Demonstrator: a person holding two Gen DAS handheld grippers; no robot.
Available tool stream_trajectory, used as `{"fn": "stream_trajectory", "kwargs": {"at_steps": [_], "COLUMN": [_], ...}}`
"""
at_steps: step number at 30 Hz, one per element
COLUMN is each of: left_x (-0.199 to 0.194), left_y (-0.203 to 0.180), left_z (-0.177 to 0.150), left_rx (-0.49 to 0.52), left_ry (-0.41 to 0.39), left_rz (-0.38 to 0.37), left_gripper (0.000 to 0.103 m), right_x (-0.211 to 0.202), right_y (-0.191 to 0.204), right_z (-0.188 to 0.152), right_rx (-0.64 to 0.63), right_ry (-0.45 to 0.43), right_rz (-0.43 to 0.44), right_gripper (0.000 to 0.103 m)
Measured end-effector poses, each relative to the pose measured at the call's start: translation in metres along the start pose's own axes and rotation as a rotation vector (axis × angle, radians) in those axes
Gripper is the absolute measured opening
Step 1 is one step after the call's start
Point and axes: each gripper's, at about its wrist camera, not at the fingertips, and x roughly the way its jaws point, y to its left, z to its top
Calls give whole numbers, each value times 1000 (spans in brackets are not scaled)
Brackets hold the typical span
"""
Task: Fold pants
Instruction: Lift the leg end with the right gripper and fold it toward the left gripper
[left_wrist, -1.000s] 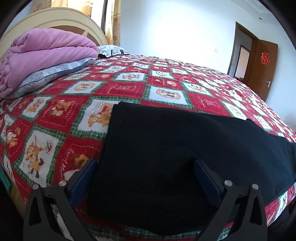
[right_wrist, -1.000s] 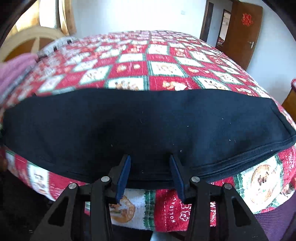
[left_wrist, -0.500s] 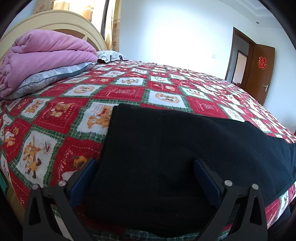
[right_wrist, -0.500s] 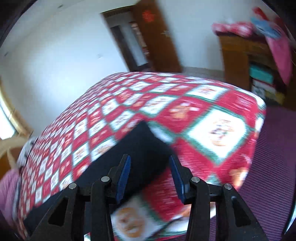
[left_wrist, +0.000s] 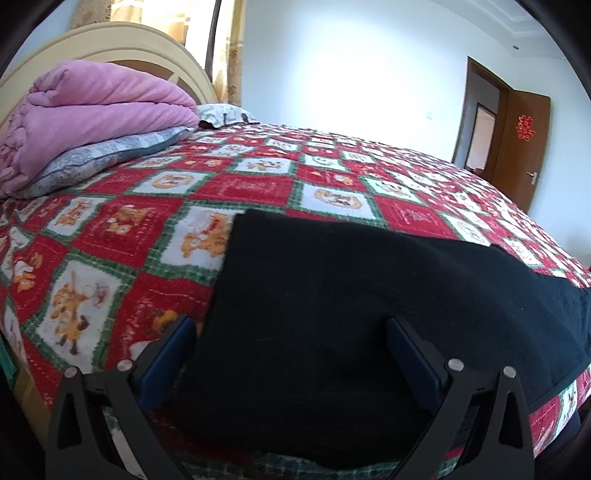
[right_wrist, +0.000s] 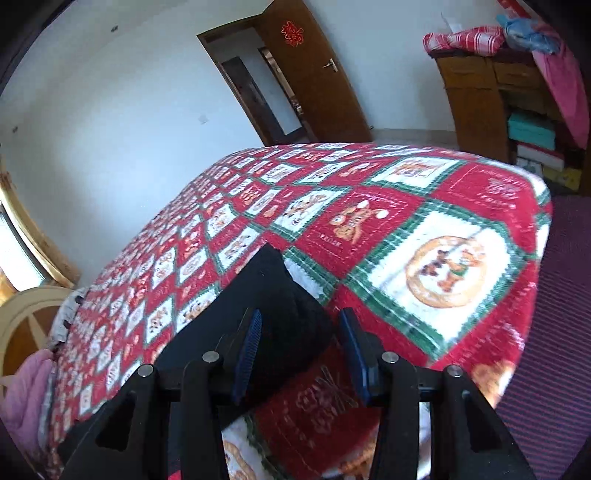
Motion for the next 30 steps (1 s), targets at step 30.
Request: {"fn": "stream_trajectory", "kwargs": {"at_steps": [30], "left_x": [4], "left_y": [11], "left_z": [-4], "left_rx": [-43], "left_ry": [15], "left_rz": [-30], "left_gripper": [103], "right_x": [-39], "right_y": [84], "right_z": [-9], "right_rx": [-221], "right_ry": [-112], "right_rz": [249], "right_gripper": [12]}}
